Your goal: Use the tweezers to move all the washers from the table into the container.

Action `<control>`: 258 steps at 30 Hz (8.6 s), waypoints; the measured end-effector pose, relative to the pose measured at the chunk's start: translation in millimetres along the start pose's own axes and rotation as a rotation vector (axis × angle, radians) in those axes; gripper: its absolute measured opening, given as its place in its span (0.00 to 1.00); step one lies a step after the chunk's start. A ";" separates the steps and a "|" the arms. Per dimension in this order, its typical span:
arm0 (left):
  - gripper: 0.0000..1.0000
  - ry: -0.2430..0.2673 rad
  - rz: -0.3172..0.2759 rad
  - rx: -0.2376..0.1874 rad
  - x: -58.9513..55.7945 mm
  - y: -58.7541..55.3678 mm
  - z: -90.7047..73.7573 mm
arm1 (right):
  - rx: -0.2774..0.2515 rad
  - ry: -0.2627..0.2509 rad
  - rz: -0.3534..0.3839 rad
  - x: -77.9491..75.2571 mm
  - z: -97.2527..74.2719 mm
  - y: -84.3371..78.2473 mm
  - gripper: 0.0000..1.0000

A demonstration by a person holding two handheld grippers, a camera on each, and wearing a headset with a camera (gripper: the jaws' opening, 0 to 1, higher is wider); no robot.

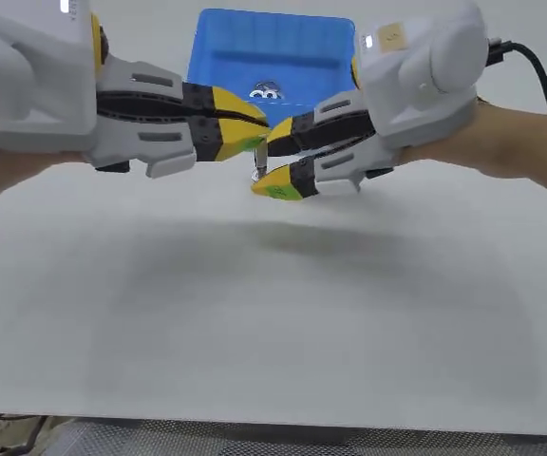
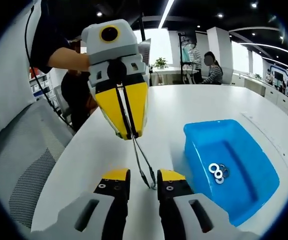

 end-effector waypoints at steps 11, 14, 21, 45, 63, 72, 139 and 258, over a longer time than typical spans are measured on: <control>0.04 -0.012 0.027 0.023 -1.9 0.3 4.1 | 0.051 -0.010 -0.089 1.0 -1.6 1.0 0.12; 0.04 -0.014 0.028 0.026 -0.5 -0.1 5.4 | 0.058 -0.011 -0.097 1.2 -1.6 1.2 0.11; 0.05 0.011 0.044 0.035 -2.1 2.9 6.6 | 0.070 -0.028 -0.107 1.8 -0.8 2.8 0.10; 0.58 0.187 -0.027 -0.071 -21.0 12.5 -32.5 | 0.030 -0.106 -0.109 2.4 -21.6 32.6 0.09; 0.99 0.338 -0.073 -0.120 -36.0 17.5 -68.0 | 0.019 -0.207 -0.163 -10.3 -73.2 71.7 0.09; 1.00 0.382 -0.131 -0.152 -31.4 -0.9 -80.0 | 0.003 -0.291 -0.176 -55.1 -75.9 73.0 0.09; 0.91 0.374 -0.193 -0.194 37.1 6.4 -44.5 | 0.116 -0.276 -0.062 -83.3 -37.2 17.1 0.07; 0.11 -0.004 -0.046 0.333 11.9 -79.7 13.0 | 0.357 -0.006 -0.120 14.3 -8.4 -22.7 0.11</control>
Point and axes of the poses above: the centre of the closed fingertips' face, and the gripper's own axes: z roughly forward along the fingers, x roughly to its left, y roughly out of its top, the point moved 7 cm from there along -z, roughly backward along the fingers, and after that the axes turned 10 degrees about -z, right-handed, at the moved point
